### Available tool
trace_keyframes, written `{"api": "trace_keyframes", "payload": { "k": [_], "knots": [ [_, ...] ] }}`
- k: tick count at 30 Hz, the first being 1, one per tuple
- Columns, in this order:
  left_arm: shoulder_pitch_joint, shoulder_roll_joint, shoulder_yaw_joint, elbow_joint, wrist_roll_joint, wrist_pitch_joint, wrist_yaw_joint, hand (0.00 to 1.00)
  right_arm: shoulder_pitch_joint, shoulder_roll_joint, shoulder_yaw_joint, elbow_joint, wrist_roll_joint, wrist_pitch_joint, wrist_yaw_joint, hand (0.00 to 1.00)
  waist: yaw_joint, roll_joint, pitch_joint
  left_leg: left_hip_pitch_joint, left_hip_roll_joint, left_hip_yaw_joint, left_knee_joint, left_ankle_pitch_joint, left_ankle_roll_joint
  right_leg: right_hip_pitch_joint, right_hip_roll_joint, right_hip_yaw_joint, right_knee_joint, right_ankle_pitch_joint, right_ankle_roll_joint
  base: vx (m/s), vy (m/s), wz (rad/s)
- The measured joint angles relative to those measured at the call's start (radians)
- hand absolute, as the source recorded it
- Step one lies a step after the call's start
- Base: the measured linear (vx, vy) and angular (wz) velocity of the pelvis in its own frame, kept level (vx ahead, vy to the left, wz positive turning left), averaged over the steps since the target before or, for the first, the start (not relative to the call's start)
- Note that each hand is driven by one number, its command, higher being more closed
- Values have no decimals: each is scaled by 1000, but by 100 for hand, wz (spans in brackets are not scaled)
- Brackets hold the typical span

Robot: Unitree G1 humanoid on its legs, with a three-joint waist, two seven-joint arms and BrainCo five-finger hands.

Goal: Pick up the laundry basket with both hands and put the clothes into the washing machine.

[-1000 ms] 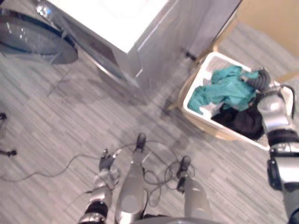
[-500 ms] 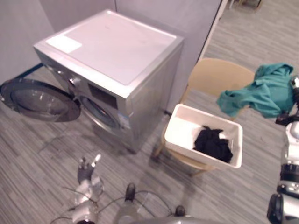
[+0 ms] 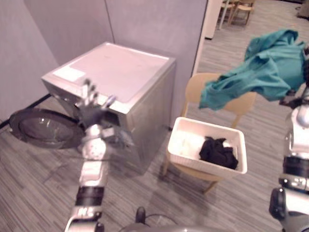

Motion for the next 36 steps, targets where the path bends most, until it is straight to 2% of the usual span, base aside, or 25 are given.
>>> {"api": "trace_keyframes", "payload": {
  "k": [4,7,12,17,23,30,36],
  "knots": [
    [-139,3,-153,89,-3,9,-65,0,-63,0,36,-27,9,0,1,100,-9,0,-1,9,12,20,0,0,0,1,6,17,-4,3,-3,6,-10,-12],
    [-234,5,-233,165,-14,27,-112,0,-115,-1,65,-42,11,0,1,100,-33,0,-1,10,13,23,0,0,0,1,7,18,-6,4,-3,10,-7,-3],
    [-353,-9,-355,301,-23,56,-134,0,-142,3,134,-76,11,0,2,100,-48,-6,-7,12,15,50,0,1,0,0,13,36,-23,16,-6,19,1,-11],
    [-465,-89,-449,412,-22,86,-139,0,-175,49,154,-77,10,-1,3,100,-57,-8,-8,12,22,56,0,1,0,-7,22,50,-28,20,-10,7,-7,-9],
    [-565,-170,-499,497,-19,89,-129,0,-194,96,187,-77,10,-1,2,100,-62,-8,-8,14,35,66,0,3,-3,-15,34,64,-28,22,-13,1,-15,-9],
    [-616,-206,-503,533,-20,90,-112,0,-200,154,188,-77,10,-1,0,100,-70,-15,-8,16,37,67,0,12,-15,-16,35,68,-28,22,-13,2,-5,-2],
    [-680,-223,-524,544,-34,90,-84,0,-200,196,191,-76,8,0,0,100,-76,-40,-8,20,38,76,0,12,-15,-18,35,77,-29,22,-13,-2,-1,-3]
  ]
}}
